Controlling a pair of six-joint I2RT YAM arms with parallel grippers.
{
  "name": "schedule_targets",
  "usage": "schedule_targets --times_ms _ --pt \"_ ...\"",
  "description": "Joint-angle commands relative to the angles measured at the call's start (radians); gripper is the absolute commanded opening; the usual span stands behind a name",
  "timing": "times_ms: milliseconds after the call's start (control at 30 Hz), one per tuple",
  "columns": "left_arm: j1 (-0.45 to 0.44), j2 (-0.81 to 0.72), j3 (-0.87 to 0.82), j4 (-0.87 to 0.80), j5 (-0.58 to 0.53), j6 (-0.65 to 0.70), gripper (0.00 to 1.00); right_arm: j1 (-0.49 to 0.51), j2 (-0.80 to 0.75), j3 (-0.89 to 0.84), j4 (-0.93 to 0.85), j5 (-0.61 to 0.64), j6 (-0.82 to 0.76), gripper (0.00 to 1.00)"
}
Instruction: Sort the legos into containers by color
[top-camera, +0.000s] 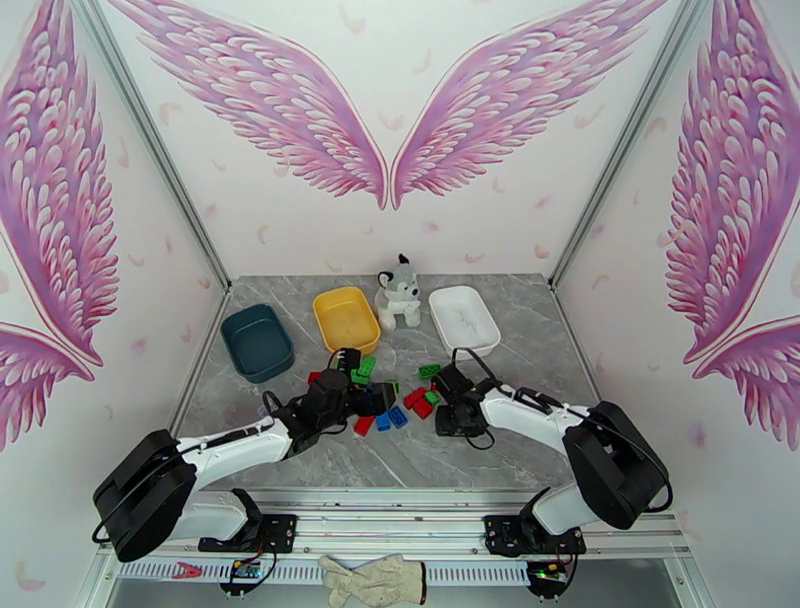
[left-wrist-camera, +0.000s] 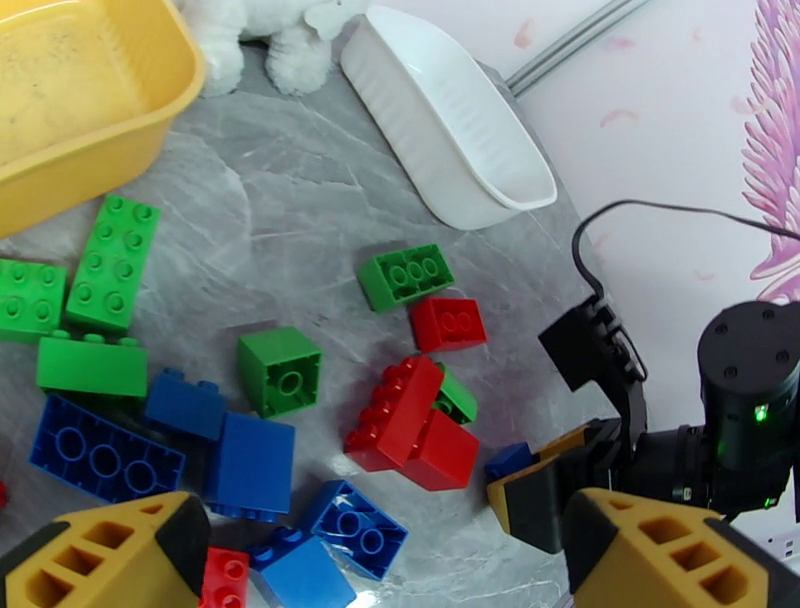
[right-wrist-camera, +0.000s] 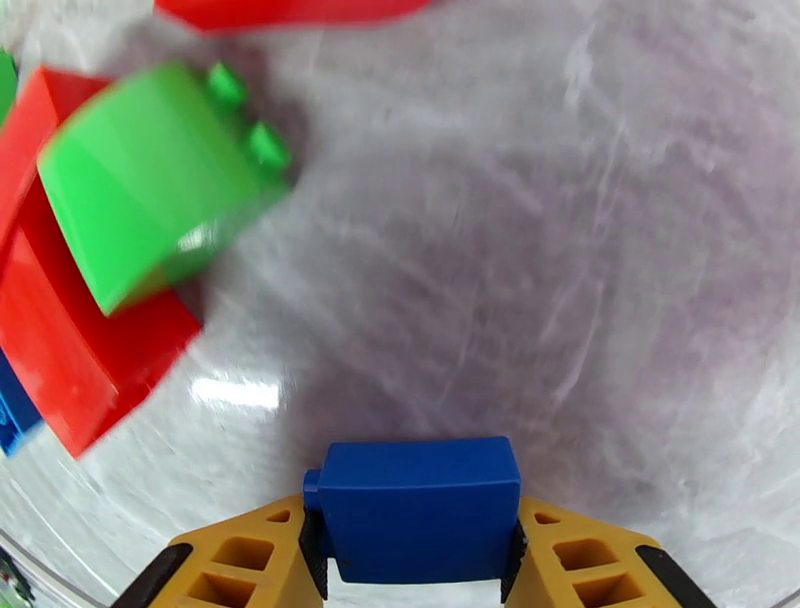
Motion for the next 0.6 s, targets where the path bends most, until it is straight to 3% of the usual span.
schedule_targets --times_ms 0,133,267,567 --pt "-0.026 0.018 0.057 0.041 0.023 0.022 0.99 -0.044 -0.076 0.061 0.02 -0.025 -0.018 0.44" --pt "-0.053 0.017 0.08 0.073 -0.003 0.024 0.99 -0.123 -0.109 0.132 0.023 -0.047 -0.026 0.43" --pt "-0.064 0.026 0.2 -0.057 -0.003 0.069 0.99 -0.213 -0.087 0.235 0.054 -0.079 -0.008 0.43" --pt "-0.053 0.202 0.363 -0.065 -0.017 0.101 0.99 -0.347 0.163 0.529 0.072 -0.046 0.01 0.43"
